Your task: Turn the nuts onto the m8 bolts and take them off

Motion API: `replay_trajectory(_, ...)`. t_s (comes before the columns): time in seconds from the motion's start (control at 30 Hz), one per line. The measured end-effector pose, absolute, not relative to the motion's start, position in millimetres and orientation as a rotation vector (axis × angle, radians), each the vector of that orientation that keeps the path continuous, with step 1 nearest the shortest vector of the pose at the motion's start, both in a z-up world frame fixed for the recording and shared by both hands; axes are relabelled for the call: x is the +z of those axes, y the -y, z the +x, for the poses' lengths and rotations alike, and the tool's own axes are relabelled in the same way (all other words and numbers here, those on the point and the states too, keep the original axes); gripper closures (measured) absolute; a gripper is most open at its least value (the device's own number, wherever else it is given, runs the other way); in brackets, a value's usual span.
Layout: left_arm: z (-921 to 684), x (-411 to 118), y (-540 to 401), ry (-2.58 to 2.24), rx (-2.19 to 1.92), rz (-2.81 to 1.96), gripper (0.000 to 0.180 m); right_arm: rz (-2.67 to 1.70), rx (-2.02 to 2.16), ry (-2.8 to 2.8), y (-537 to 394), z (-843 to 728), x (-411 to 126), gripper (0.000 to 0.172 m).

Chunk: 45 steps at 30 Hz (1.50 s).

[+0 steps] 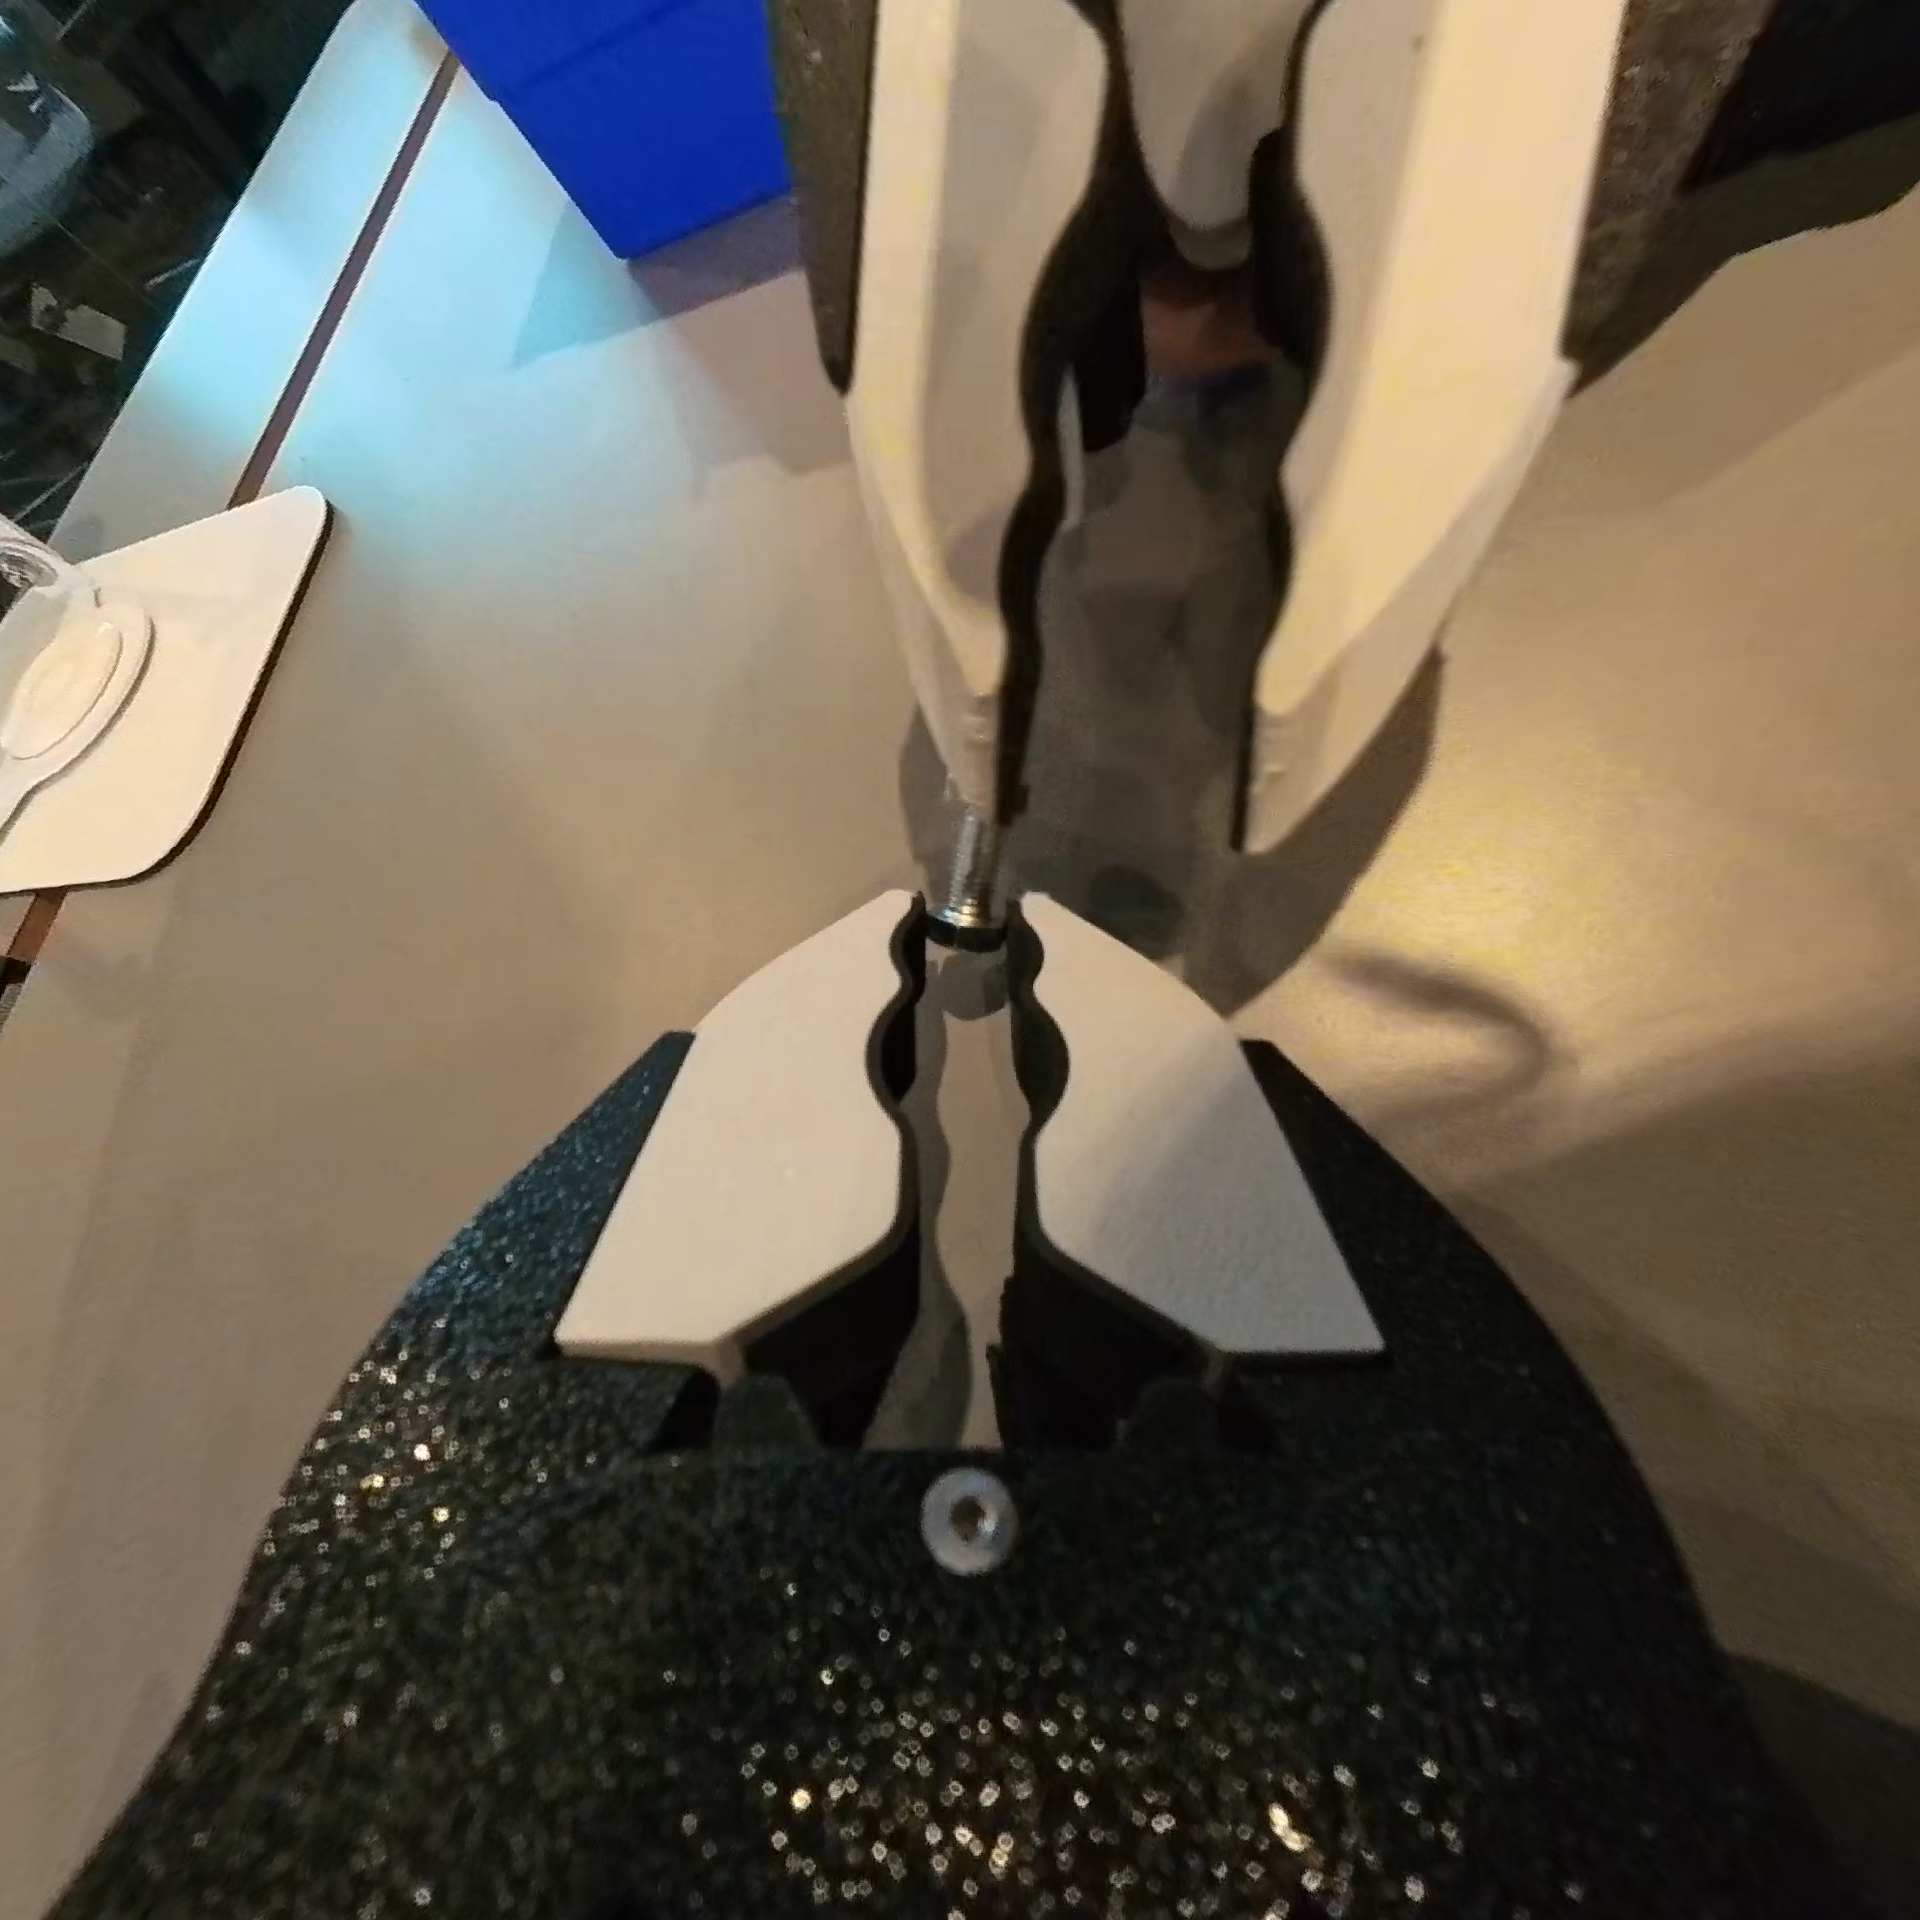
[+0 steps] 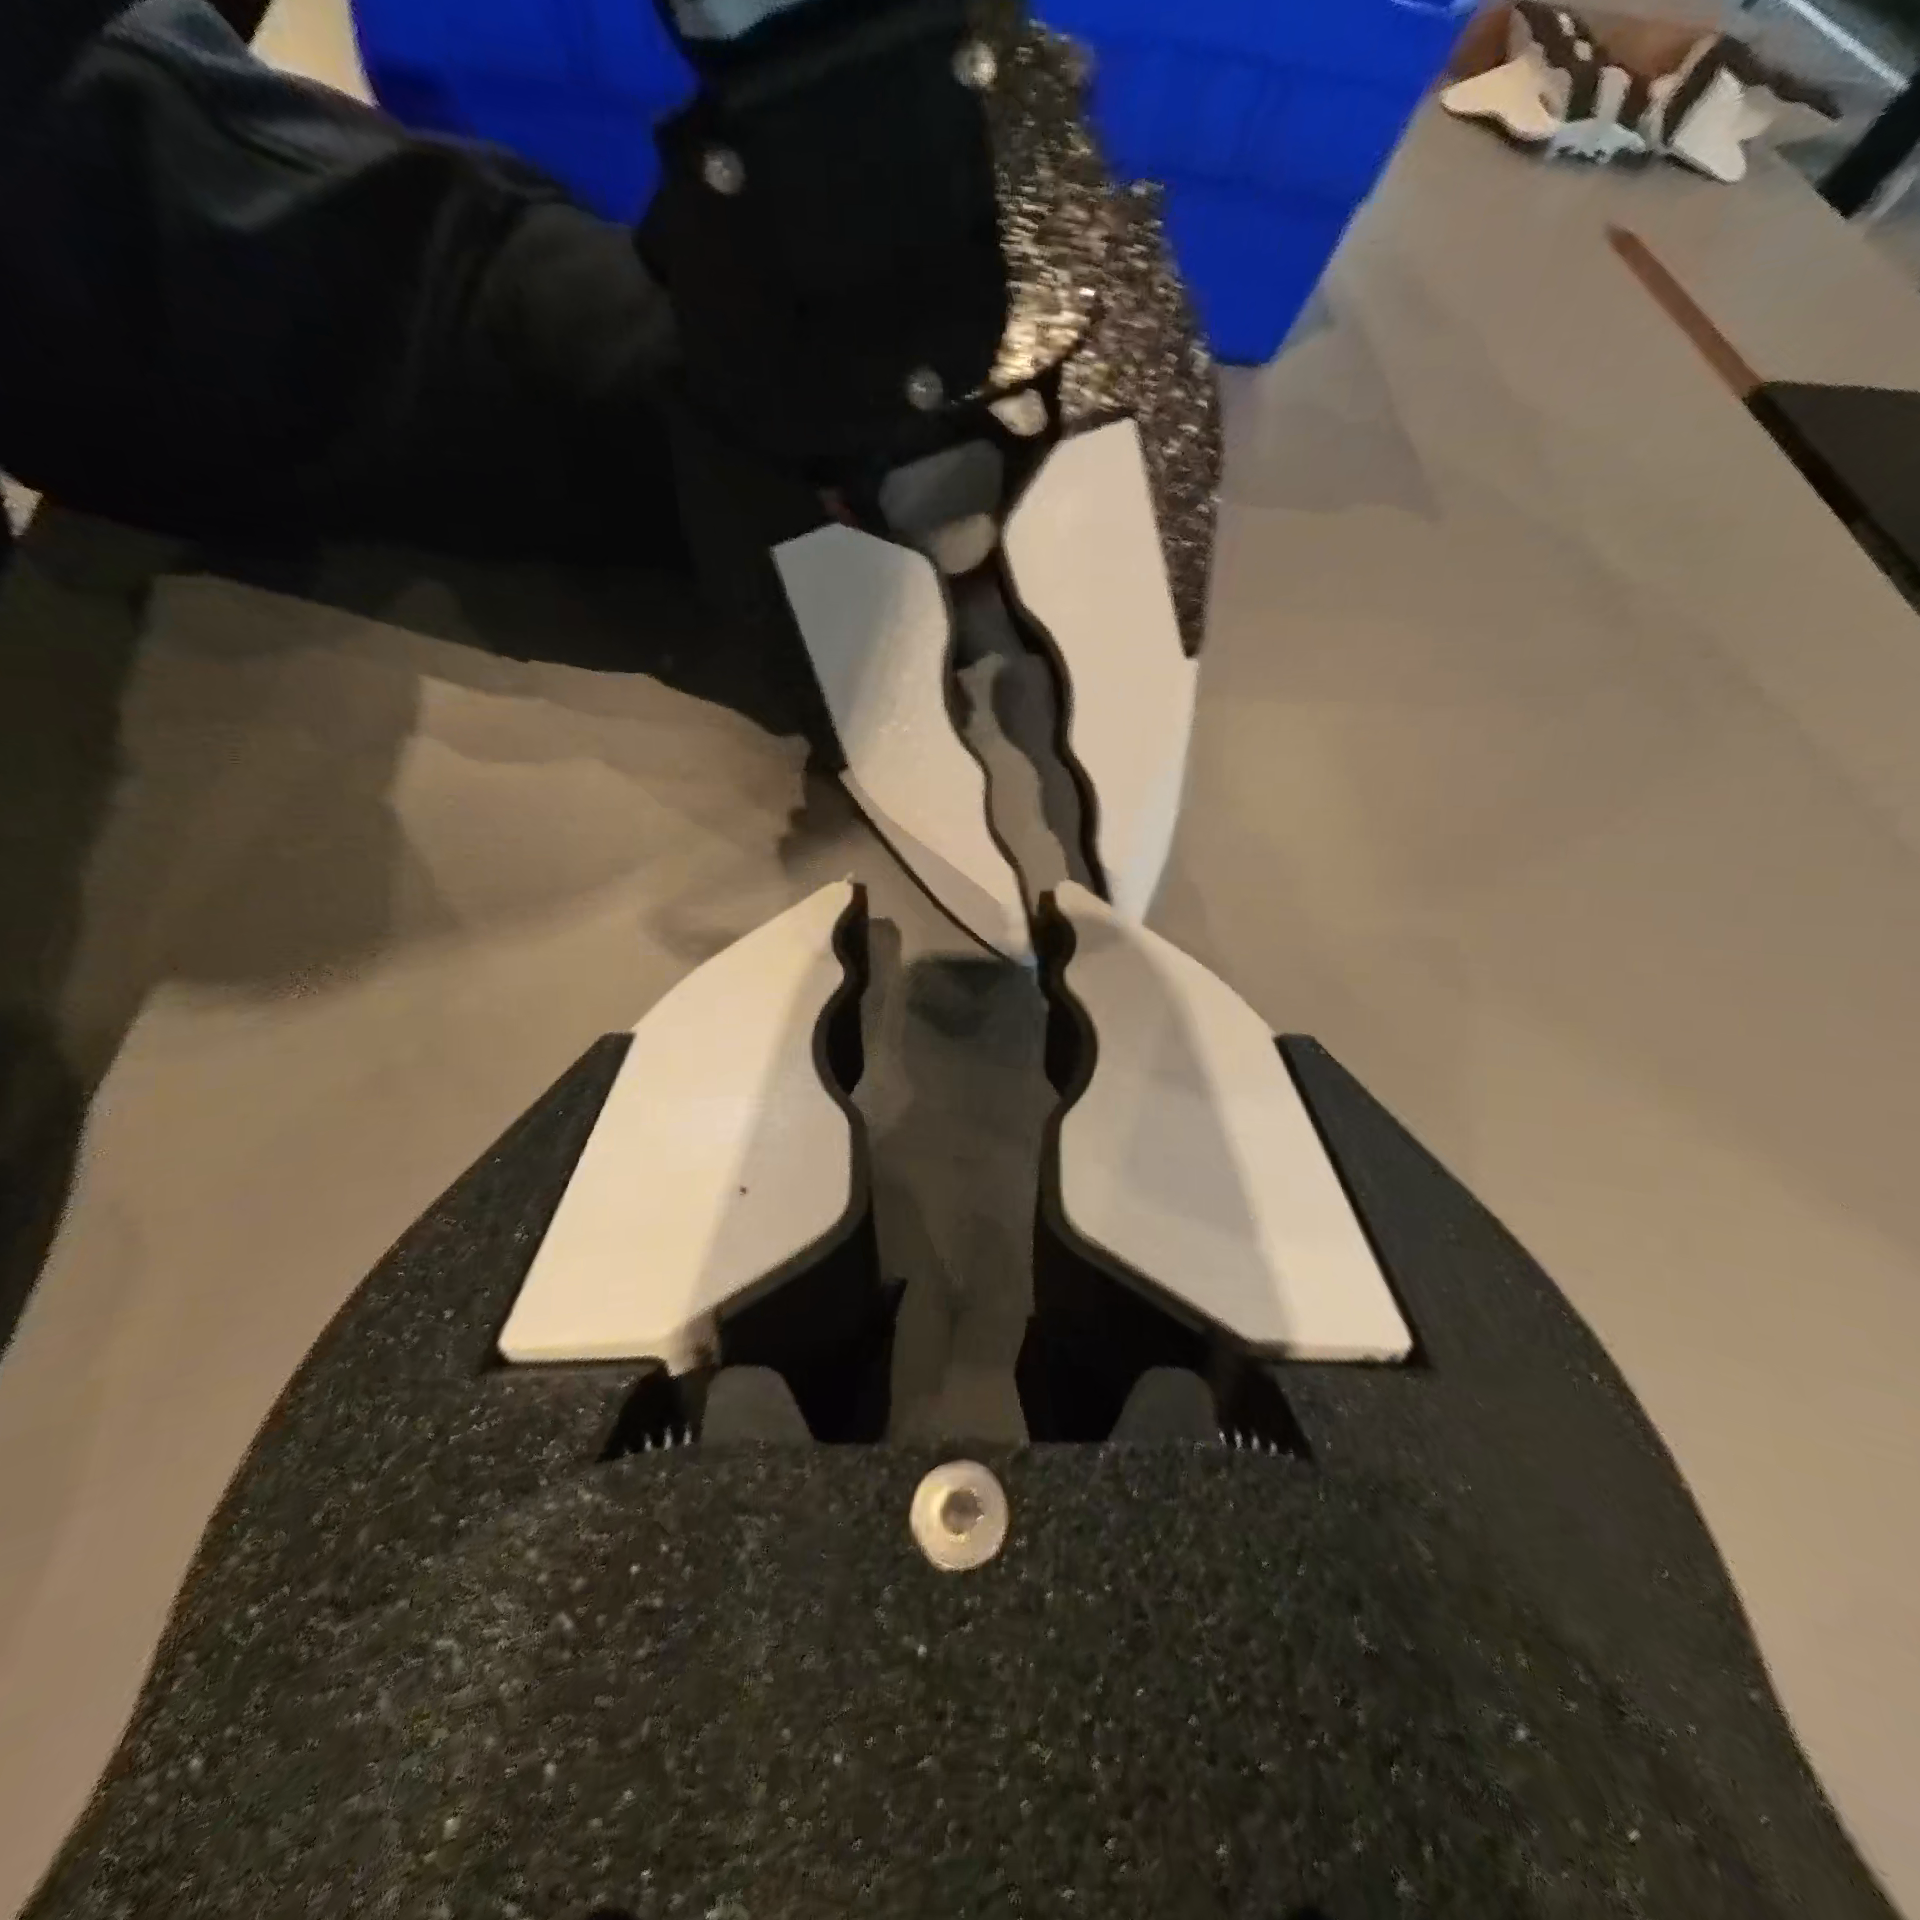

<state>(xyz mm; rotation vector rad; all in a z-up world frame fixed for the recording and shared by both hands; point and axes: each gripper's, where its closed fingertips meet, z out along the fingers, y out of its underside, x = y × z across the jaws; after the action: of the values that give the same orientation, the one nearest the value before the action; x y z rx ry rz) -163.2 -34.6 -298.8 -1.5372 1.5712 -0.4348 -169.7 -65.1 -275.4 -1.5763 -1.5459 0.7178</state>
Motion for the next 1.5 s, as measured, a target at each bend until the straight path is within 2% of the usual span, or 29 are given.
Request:
replay_trajectory(0.23, -163, -299, 35, -1.572, -0.433, -1.536, 0.167, -1.718, 0.644, 1.488, 47, -160, -289, 0.138)
replay_trajectory(0.43, -162, -300, 37, -1.591, -0.429, -1.524, 0.167, -1.620, 0.696, 1.580, 65, -168, -285, 0.133)
replay_trajectory(0.73, -162, -302, 36, -1.595, -0.421, -1.533, 0.167, -1.632, 0.688, 1.569, 62, -169, -287, 0.135)
replay_trajectory(0.93, -162, -301, 36, -1.592, -0.427, -1.529, 0.167, -1.552, 0.637, 1.595, 65, -173, -285, 0.127)
replay_trajectory(1.13, -162, -302, 36, -1.588, -0.424, -1.533, 0.167, -1.562, 0.566, 1.548, 54, -168, -283, 0.130)
replay_trajectory(1.3, -163, -301, 35, -1.582, -0.429, -1.535, 0.167, -1.599, 0.612, 1.539, 54, -165, -282, 0.139)
replay_trajectory(1.43, -162, -302, 36, -1.592, -0.425, -1.535, 0.167, -1.540, 0.652, 1.588, 66, -174, -282, 0.130)
replay_trajectory(1.5, -162, -303, 36, -1.594, -0.418, -1.536, 0.167, -1.498, 0.648, 1.626, 73, -177, -282, 0.134)
